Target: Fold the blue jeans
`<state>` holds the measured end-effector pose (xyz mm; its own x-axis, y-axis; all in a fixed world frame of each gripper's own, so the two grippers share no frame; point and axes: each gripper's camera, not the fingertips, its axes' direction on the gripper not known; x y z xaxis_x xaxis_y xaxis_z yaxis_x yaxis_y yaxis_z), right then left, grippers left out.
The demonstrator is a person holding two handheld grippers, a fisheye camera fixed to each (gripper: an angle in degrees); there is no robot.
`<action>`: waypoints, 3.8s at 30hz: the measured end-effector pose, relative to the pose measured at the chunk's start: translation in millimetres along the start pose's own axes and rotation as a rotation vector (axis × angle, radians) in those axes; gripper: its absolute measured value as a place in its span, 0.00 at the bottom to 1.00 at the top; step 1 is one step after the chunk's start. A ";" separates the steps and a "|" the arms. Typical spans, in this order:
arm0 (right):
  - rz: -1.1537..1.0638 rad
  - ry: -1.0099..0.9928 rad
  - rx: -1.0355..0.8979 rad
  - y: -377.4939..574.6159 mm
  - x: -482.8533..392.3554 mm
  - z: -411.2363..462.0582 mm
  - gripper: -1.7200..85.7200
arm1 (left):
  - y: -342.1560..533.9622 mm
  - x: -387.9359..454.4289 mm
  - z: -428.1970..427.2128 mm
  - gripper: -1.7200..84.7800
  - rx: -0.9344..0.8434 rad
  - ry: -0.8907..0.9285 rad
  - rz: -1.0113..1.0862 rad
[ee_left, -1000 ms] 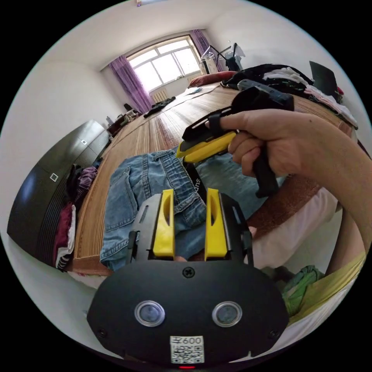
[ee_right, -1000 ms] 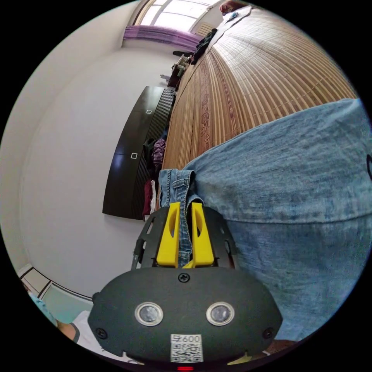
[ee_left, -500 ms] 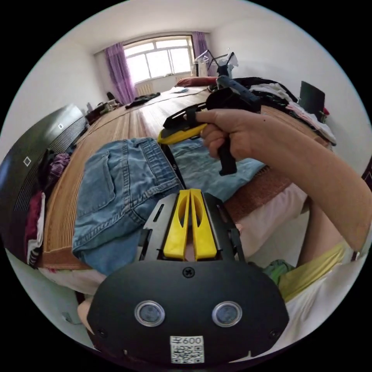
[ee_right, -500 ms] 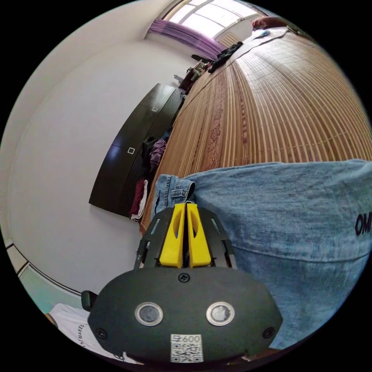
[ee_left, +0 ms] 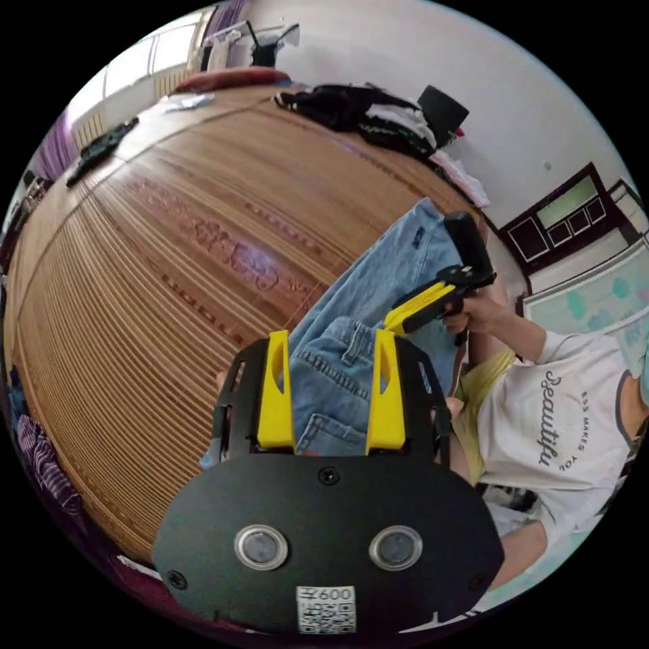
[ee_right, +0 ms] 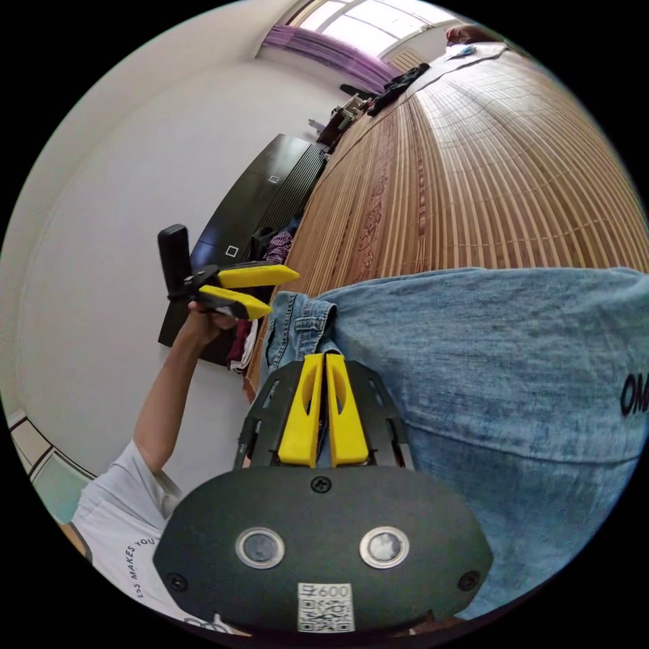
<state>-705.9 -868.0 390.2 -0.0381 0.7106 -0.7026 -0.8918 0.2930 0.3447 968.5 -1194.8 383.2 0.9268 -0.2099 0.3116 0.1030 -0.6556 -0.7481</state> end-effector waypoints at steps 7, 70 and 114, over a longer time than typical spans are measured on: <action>0.000 -0.031 -0.042 0.0 7.5 8.3 0.01 | -30.1 -26.6 -52.1 0.15 -0.024 0.040 0.140; -0.514 0.496 -0.158 222.3 -143.4 349.6 0.01 | -205.7 93.4 -294.8 0.02 0.492 -0.006 -0.540; -0.456 0.436 0.172 454.6 -150.8 70.8 0.01 | 167.8 704.4 -14.9 0.05 0.875 -0.646 -0.370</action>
<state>-1073.7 -796.7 697.0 0.1154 0.1766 -0.9775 -0.7784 0.6274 0.0215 1633.2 -1463.5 485.8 0.7739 0.4671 0.4275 0.3888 0.1824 -0.9031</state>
